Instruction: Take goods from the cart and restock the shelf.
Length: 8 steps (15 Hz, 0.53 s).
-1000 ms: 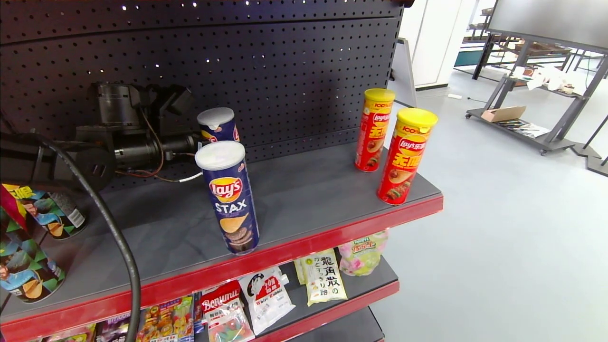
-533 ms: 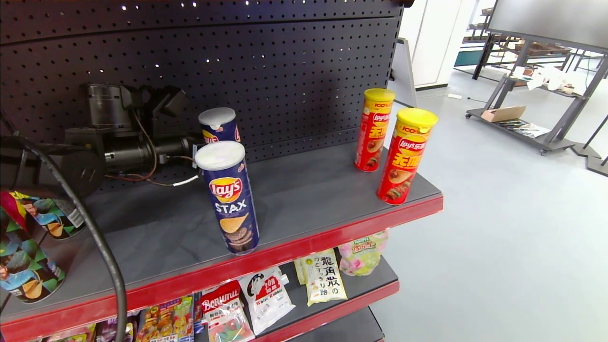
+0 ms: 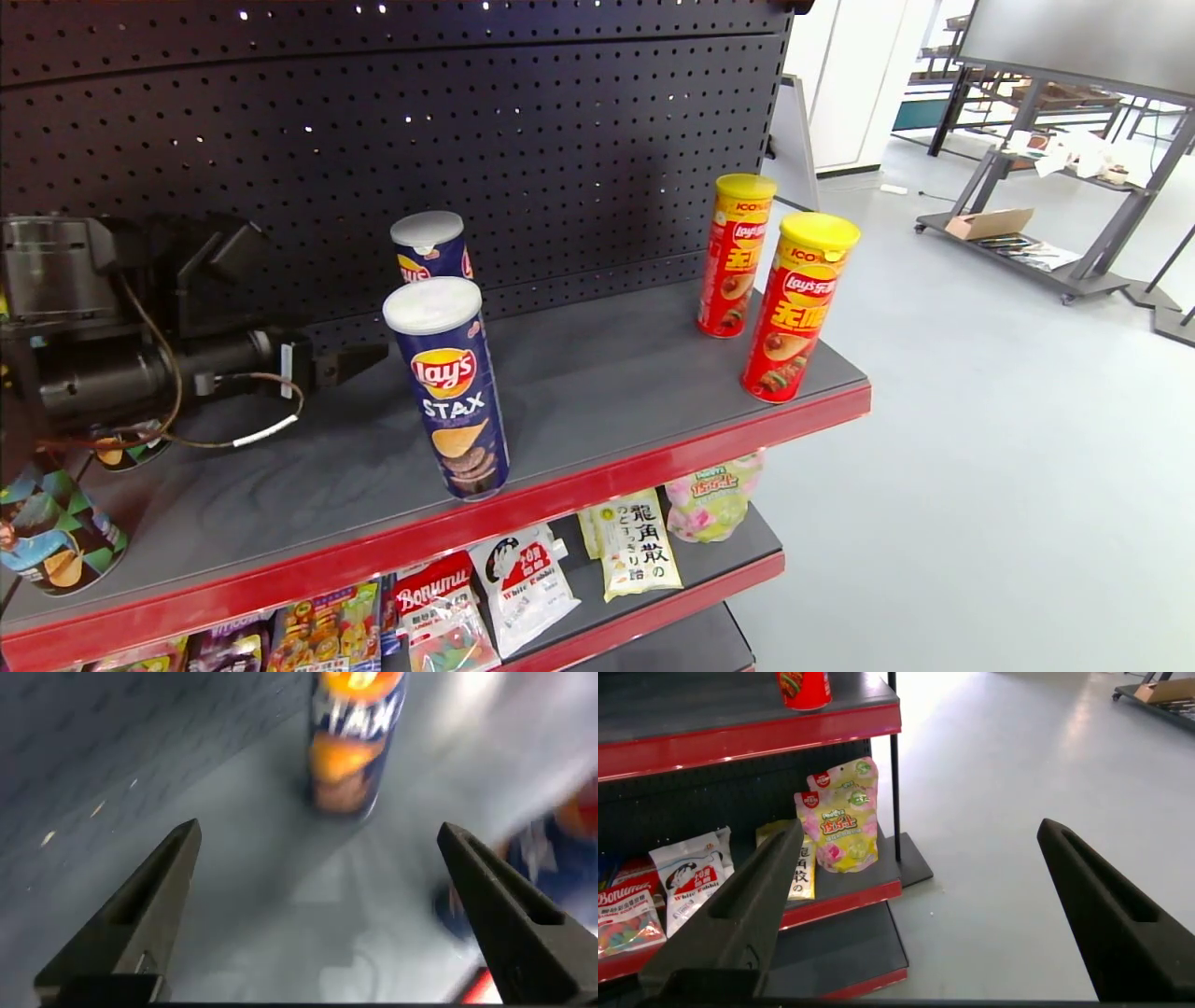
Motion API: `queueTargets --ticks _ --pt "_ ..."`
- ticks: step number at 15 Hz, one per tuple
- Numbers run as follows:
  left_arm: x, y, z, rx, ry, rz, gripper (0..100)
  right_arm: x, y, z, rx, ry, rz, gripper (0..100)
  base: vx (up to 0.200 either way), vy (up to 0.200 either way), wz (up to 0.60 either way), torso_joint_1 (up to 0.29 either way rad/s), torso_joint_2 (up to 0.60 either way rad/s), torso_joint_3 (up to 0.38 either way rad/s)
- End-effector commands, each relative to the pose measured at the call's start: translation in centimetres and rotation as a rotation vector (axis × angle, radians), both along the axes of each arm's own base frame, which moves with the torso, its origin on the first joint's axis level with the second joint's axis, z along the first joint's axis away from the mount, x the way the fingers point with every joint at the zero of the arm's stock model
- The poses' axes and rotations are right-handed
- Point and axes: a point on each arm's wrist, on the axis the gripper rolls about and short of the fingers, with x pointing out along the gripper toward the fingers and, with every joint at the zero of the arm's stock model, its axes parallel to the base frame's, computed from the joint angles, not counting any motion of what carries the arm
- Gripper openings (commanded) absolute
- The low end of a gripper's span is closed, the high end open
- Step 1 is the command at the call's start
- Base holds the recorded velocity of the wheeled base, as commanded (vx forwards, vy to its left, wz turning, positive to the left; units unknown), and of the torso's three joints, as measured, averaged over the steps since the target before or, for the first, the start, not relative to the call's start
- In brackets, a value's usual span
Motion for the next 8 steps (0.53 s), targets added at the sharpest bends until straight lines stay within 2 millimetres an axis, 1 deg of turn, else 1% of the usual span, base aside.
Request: queueTargets --ticks 1,2,3,4,5,6,7,8 --pt "-8.0 0.8 0.4 0.078 -0.045 0.195 100 0.0 0.0 0.0 0.001 0.001 0.000 100 0.000 0.000 0.00 0.000 0.00 0.000" --pt "-11.2 1.2 0.1 0.129 -0.049 0.318 100 0.0 0.0 0.0 0.000 0.001 0.000 100 0.000 0.000 0.00 0.000 0.00 0.000" --pt "-14.1 1.6 0.4 0.154 -0.072 0.425 100 0.0 0.0 0.0 0.000 0.001 0.000 100 0.000 0.000 0.00 0.000 0.00 0.000" --pt "-16.7 1.9 0.9 0.155 -0.092 0.492 100 0.0 0.0 0.0 0.000 0.001 0.000 100 0.000 0.000 0.00 0.000 0.00 0.000" --pt "-18.5 2.1 1.1 0.131 -0.110 0.515 100 0.0 0.0 0.0 0.000 0.001 0.000 100 0.000 0.000 0.00 0.000 0.00 0.000" --pt "-23.8 1.9 -0.6 0.025 -0.170 0.498 100 0.0 0.0 0.0 0.000 0.001 0.000 100 0.000 0.000 0.00 0.000 0.00 0.000" --pt "-25.8 1.8 -1.9 -0.006 -0.206 0.446 100 0.0 0.0 0.0 0.000 0.001 0.000 100 0.000 0.000 0.00 0.000 0.00 0.000" --pt "-28.9 1.6 -4.6 -0.053 -0.307 0.342 100 0.0 0.0 0.0 0.000 0.001 0.000 100 0.000 0.000 0.00 0.000 0.00 0.000"
